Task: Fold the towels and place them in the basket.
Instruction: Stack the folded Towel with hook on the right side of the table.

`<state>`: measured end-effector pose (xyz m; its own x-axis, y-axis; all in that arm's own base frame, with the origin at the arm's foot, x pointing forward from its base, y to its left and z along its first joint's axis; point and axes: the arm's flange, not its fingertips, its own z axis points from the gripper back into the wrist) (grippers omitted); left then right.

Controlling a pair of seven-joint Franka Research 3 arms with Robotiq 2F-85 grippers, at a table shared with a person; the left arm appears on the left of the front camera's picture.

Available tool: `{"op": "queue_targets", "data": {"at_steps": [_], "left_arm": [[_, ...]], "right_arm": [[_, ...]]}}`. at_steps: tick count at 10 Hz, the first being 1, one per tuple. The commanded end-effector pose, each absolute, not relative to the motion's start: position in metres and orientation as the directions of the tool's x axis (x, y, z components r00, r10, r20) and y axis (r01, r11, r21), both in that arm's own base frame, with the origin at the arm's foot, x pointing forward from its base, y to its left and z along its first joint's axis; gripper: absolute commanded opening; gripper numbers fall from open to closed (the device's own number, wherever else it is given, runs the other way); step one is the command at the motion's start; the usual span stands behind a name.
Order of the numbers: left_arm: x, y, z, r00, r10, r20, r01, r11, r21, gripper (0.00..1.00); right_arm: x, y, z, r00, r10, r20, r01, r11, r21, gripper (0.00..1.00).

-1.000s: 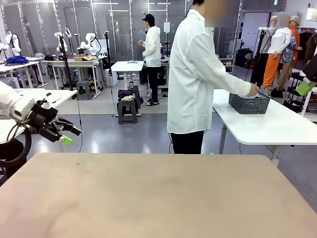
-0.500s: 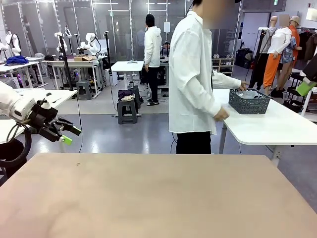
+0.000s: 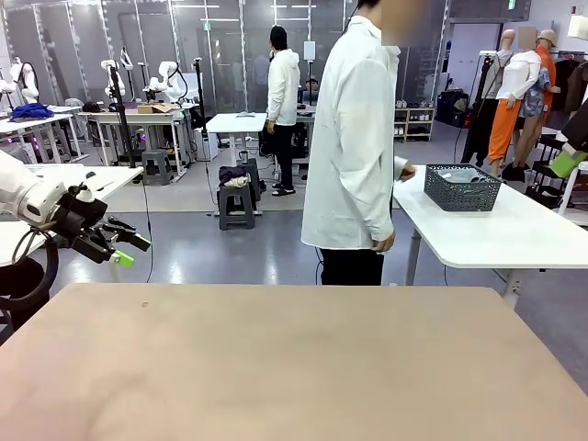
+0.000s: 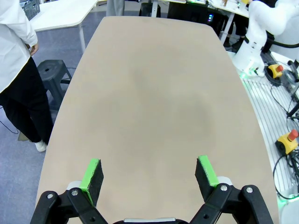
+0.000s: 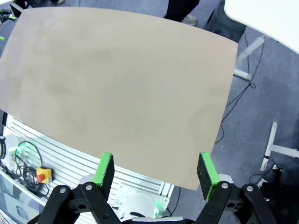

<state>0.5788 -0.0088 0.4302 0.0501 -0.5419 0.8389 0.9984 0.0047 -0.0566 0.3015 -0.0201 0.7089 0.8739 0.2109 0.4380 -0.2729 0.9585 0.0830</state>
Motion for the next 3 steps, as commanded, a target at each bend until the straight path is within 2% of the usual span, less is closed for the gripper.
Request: {"op": "queue_targets", "data": {"at_steps": [1, 3], "left_arm": [[0.5762, -0.0097, 0.4307, 0.05, -0.541, 0.84, 0.998, 0.004, -0.057, 1.0], [0.5762, -0.0097, 0.4307, 0.05, -0.541, 0.84, 0.998, 0.004, -0.057, 1.0]], "right_arm": [[0.3015, -0.0196, 0.7116, 0.883, 0.201, 0.424, -0.259, 0.962, 0.084, 0.89], [0.3015, -0.0196, 0.7116, 0.883, 0.201, 0.424, -0.259, 0.962, 0.084, 0.89]]}}
